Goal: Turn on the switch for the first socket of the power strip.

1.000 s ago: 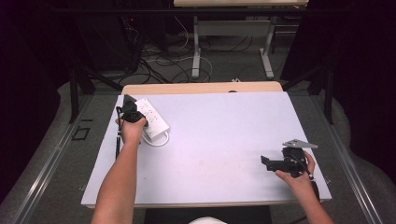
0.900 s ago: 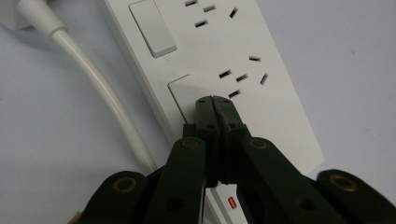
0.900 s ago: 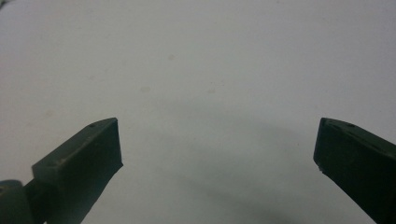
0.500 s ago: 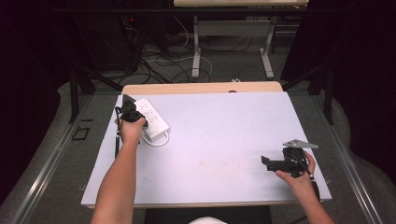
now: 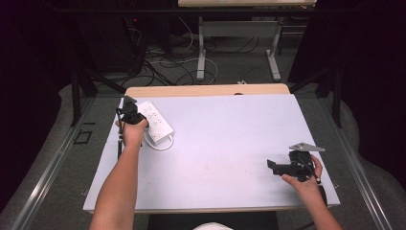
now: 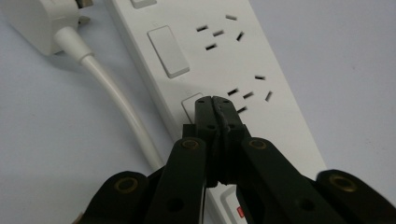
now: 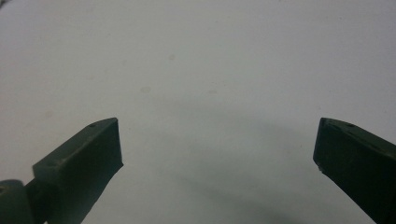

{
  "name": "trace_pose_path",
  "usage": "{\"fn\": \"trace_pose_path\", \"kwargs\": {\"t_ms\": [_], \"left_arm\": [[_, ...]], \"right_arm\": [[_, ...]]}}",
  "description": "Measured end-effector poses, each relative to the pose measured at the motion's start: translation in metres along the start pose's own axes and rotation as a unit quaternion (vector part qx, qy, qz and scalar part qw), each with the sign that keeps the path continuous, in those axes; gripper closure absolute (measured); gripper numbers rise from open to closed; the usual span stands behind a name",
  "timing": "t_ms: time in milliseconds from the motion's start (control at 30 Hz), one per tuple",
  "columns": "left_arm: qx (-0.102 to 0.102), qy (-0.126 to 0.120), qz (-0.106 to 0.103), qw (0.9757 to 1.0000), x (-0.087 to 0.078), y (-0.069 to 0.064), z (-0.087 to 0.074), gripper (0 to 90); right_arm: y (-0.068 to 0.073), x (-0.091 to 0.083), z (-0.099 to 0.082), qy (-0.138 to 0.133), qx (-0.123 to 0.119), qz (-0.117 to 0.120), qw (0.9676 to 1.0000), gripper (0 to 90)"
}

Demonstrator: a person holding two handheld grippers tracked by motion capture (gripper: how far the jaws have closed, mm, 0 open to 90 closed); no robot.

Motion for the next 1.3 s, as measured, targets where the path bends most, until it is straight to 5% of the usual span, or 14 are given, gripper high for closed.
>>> {"fn": "trace_pose_path", "kwargs": {"t_ms": [800, 1033, 1133, 1300], "left_arm": [[0.020, 0.001, -0.008, 0.9998, 0.0037, -0.0028, -0.0030, 90.0], [0.046, -0.005, 0.022, 0.9987, 0.0033, -0.0024, -0.0057, 90.0], [0.024, -0.014, 0.009, 0.9996, 0.0032, 0.0016, -0.0068, 90.0], [0.026, -0.010, 0.002, 0.9996, 0.0014, 0.0002, -0.0066, 90.0]], "right_arm": [[-0.0005, 0.0026, -0.0019, 0.005, 0.000, 0.002, 1.0000, 0.5], [-0.0014, 0.0020, -0.0025, 0.006, 0.002, 0.002, 1.0000, 0.6], [-0.0023, 0.0019, -0.0028, 0.006, 0.001, 0.001, 1.0000, 0.6], [-0.0020, 0.0018, -0.0015, 0.003, 0.001, 0.001, 1.0000, 0.6]]}}
Point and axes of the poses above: each handheld gripper's, and its own axes: x roughly forward along the jaws, z roughly out of its top, y roughly to its left, the point moved 3 cm from there along x, roughly forward along the jaws, and after that the axes turned 12 degrees about -y, right-handed, at the moved point
